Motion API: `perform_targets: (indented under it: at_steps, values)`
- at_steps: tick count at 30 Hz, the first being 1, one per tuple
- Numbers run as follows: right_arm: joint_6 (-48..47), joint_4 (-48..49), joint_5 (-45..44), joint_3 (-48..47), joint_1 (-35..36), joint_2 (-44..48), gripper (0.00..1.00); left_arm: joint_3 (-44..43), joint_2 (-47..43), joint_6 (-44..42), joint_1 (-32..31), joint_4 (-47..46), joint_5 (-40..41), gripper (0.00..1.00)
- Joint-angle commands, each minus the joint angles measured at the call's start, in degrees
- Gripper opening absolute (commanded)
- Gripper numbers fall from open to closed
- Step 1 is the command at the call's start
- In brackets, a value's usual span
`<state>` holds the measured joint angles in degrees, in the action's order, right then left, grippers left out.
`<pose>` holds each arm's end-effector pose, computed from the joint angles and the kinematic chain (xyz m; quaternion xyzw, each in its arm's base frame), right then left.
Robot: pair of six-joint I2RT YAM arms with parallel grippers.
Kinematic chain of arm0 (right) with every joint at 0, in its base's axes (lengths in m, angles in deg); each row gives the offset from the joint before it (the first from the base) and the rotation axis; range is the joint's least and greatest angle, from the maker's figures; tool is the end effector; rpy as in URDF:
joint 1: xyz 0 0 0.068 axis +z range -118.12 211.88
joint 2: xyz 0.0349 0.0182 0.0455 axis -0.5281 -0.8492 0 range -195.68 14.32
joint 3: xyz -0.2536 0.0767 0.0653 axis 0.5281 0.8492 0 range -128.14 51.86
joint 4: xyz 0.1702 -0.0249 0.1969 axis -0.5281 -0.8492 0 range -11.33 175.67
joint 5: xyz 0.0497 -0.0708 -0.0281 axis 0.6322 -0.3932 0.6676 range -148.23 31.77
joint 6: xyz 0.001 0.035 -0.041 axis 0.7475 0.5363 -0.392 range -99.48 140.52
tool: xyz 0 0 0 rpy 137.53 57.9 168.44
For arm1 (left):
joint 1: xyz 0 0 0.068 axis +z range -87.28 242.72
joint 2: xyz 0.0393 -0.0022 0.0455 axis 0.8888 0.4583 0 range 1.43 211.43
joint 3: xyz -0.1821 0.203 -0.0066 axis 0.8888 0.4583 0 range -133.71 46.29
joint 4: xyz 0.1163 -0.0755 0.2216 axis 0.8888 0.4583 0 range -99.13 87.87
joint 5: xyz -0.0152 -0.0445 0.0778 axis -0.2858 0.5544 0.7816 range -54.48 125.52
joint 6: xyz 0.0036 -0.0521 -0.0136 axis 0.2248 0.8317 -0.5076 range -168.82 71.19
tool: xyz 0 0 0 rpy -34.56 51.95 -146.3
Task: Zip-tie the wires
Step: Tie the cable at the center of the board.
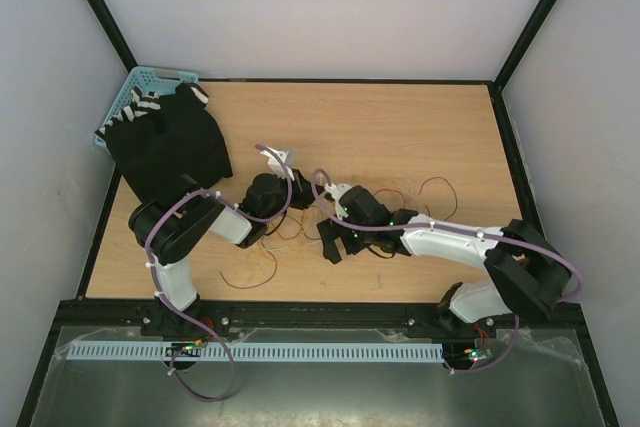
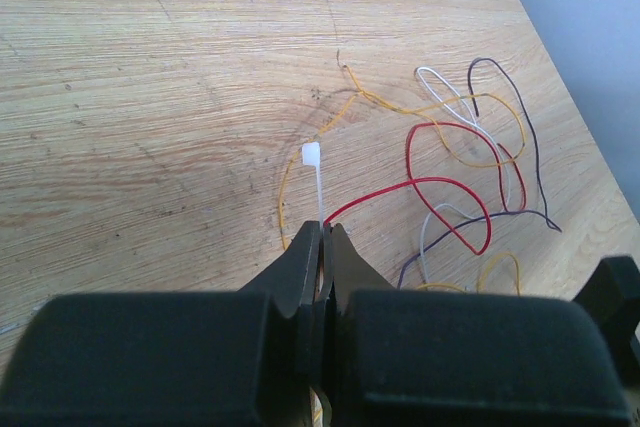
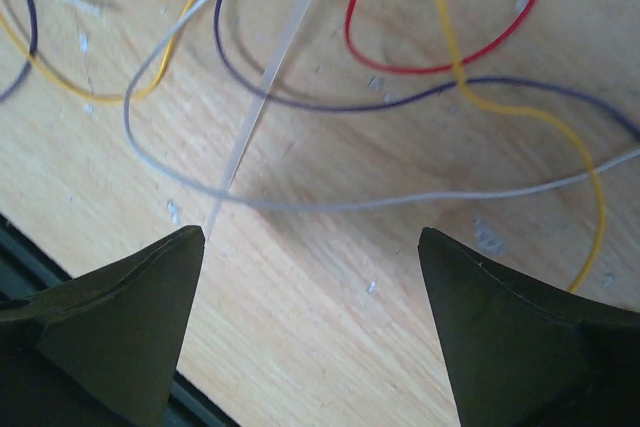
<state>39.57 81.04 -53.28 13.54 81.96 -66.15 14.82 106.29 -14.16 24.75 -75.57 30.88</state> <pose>0.1730 0.2115 0.1742 -0.2638 0.8907 0.2419 0.2803 0.2535 -0.2015 0.1377 0.0485 0.7470 -0.4167 0.5158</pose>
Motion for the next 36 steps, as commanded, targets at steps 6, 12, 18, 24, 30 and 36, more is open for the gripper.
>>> perform_targets:
  at_steps: [6,12,18,24,30,36]
  values:
    - [-5.28,-0.34,0.05,4.79,3.78,8.01,0.99,-0.95,-0.16,1.03,0.22,-1.77,-1.51,0.0]
    - [-12.2,13.01,-1.18,11.52,5.84,21.89,0.99,-0.71,0.24,1.48,0.88,-1.72,-3.46,0.0]
    - [-30.1,27.92,-4.9,17.47,8.39,31.29,0.99,-0.92,0.86,2.7,1.06,-1.59,-4.95,0.0]
    - [-49.32,36.74,-4.9,22.93,10.38,32.54,0.99,-0.94,0.91,2.96,1.45,-1.45,-5.78,0.0]
    - [-60.69,35.28,-6.95,24.9,12.37,29.7,0.99,-0.79,0.68,3.65,2.02,-1.11,-6.54,0.0]
    - [-66.31,37.14,-10.34,25.13,14.51,21.61,0.99,-0.71,0.0,4.28,2.03,-0.24,-6.47,0.0]
